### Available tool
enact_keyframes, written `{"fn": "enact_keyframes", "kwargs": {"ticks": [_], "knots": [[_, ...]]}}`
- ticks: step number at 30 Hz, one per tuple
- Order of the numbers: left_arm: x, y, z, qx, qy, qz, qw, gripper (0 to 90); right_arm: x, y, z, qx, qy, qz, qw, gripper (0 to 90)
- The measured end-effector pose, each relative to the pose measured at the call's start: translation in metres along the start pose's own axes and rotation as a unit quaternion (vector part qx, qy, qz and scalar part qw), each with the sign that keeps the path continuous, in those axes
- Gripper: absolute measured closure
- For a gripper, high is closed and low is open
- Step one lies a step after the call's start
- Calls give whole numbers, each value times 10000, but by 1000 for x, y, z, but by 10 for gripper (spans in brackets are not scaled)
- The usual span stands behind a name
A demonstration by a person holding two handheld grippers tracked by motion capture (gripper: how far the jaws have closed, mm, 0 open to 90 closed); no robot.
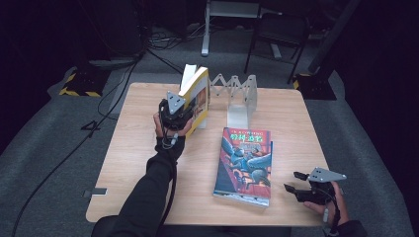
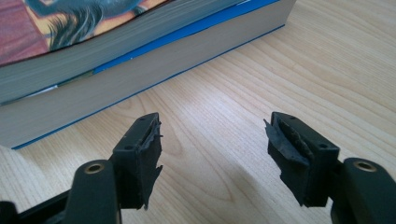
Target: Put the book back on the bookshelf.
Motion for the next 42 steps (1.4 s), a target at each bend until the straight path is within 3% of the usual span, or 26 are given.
{"fn": "enact_keyframes", "kwargs": {"ticks": [9, 17, 29, 32, 36, 42], "knots": [[-6, -10, -17, 47, 90, 262, 9996, 748, -1, 0, 0, -18, -6, -16, 10000, 341], [-11, -17, -38, 19, 341, 354, 9988, 748, -1, -1, -1, 41, 14, -20, 10000, 340], [-16, -13, -53, -131, 309, 544, 9980, 722, 1, -3, -1, 119, 56, -11, 9999, 335], [-14, -15, -62, 17, 388, 561, 9977, 674, 1, -3, -2, 143, 69, -10, 9999, 333], [-14, -16, -75, 111, 509, 523, 9973, 677, 0, -4, -3, 196, 41, -8, 9998, 333], [-22, -19, -105, 548, 687, 658, 9940, 719, 2, -6, -3, 262, 93, 16, 9996, 333]]}}
Point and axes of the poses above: each handheld gripper's, and its own axes: y roughly backward along the jaws, z roughly out of its top, x roughly to its left, the point moved 4 cm from there along -y, roughly forward along the jaws, and after that the axes turned 3 degrees about x, right-handed, at the moved point
